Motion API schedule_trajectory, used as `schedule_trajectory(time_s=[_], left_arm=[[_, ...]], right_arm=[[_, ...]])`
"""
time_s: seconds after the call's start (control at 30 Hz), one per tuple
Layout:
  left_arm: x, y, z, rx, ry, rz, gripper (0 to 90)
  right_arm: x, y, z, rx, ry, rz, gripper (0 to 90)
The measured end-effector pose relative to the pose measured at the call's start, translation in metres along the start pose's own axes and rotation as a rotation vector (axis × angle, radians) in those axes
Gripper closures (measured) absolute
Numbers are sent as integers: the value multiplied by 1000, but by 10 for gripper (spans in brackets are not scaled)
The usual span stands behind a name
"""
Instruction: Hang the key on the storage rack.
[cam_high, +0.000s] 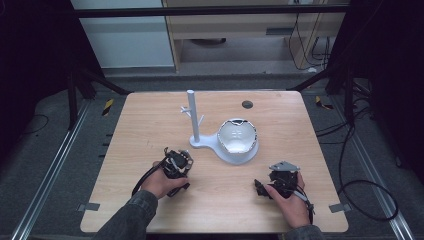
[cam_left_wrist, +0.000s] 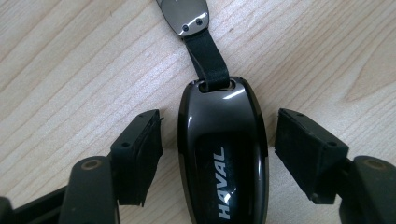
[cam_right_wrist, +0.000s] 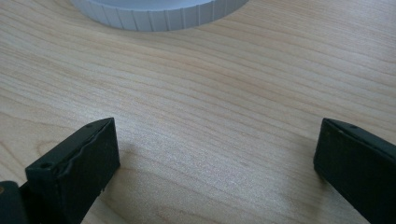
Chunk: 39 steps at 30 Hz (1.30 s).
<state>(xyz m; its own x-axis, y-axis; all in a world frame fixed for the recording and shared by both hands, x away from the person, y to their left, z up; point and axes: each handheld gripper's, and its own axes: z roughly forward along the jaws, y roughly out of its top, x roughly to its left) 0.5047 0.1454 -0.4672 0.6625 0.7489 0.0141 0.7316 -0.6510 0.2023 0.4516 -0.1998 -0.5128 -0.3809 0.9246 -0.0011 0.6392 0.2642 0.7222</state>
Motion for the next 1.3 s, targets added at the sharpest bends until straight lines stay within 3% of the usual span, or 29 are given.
schedule_trajectory(time_s=[0.4, 0.63, 0.93, 1.07, 1.3], left_arm=[[2, 0, 0, -5, -10, -7, 368], [3, -1, -2, -14, -9, -1, 471], [4, -1, -3, -2, -10, 14, 485], [6, -2, -6, -17, -14, 10, 487], [14, -4, -30, -68, -18, 12, 488]], right_arm=[[0, 0, 0, 0, 1, -2, 6], [0, 0, 0, 0, 1, -2, 6], [0, 0, 0, 0, 1, -2, 6], [0, 0, 0, 0, 1, -2, 6], [0, 0, 0, -1, 1, -2, 6]])
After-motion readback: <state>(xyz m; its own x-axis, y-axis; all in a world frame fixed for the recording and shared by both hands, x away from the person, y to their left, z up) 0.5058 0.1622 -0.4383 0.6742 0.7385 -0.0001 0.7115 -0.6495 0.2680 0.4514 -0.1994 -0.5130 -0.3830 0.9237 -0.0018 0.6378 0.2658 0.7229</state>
